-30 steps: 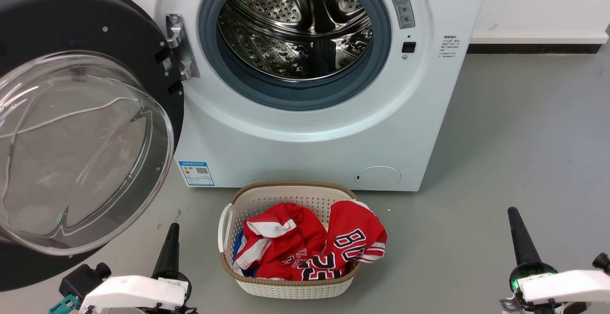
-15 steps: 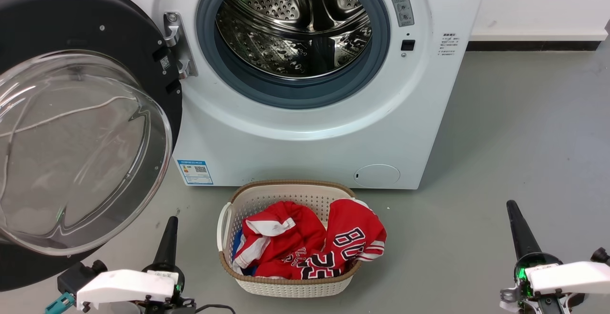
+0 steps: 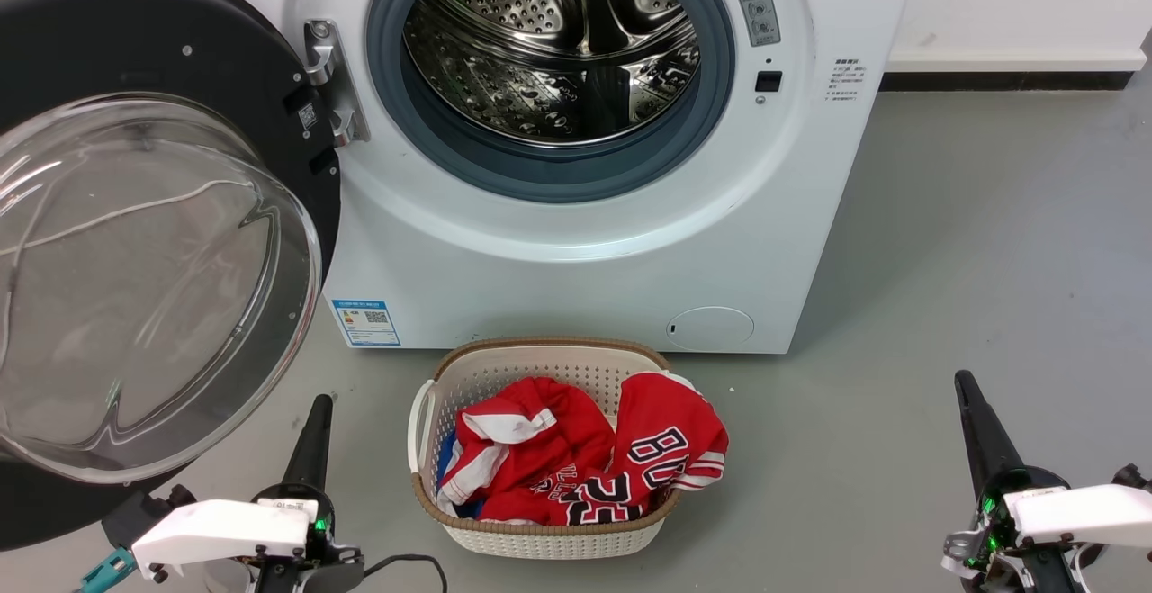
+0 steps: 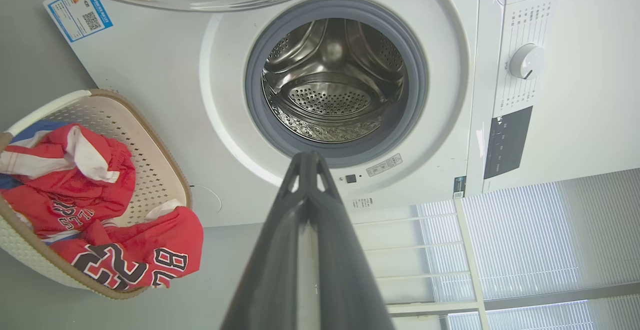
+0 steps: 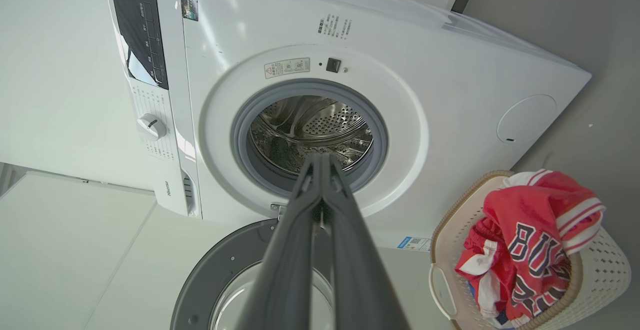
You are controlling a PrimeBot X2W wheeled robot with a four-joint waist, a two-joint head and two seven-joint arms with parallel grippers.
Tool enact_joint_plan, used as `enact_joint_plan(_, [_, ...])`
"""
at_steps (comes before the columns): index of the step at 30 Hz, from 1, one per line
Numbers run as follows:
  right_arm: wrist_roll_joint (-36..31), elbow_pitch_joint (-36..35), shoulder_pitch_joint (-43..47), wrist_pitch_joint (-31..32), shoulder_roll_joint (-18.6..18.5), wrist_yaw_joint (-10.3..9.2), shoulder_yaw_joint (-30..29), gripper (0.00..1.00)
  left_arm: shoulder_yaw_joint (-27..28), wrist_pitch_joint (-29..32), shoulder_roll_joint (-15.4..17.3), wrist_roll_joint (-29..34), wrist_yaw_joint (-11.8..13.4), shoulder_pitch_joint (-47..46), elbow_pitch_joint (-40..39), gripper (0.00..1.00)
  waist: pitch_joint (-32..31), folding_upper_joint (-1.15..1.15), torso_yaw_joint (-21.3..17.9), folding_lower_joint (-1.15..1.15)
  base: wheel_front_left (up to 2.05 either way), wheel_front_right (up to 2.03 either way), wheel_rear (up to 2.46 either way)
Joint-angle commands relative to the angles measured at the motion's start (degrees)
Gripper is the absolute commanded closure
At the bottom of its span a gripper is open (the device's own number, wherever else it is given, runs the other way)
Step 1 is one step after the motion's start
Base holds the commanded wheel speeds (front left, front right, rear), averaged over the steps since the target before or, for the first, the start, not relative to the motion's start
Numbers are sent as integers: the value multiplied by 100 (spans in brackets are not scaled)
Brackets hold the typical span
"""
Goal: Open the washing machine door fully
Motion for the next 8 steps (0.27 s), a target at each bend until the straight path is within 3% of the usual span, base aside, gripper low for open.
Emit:
enact_joint_plan(1, [161,14,-147,41,-18,0,-20,100,28,44,24,-145,-42,-125,-2,100,4,0,-2,0,0,0,0])
enact_joint_plan(8, [473,83,-204,134,-8,0,-44,100,75,124,19,-477,-71,-185,31,100,20,0,-11,0,0,0,0])
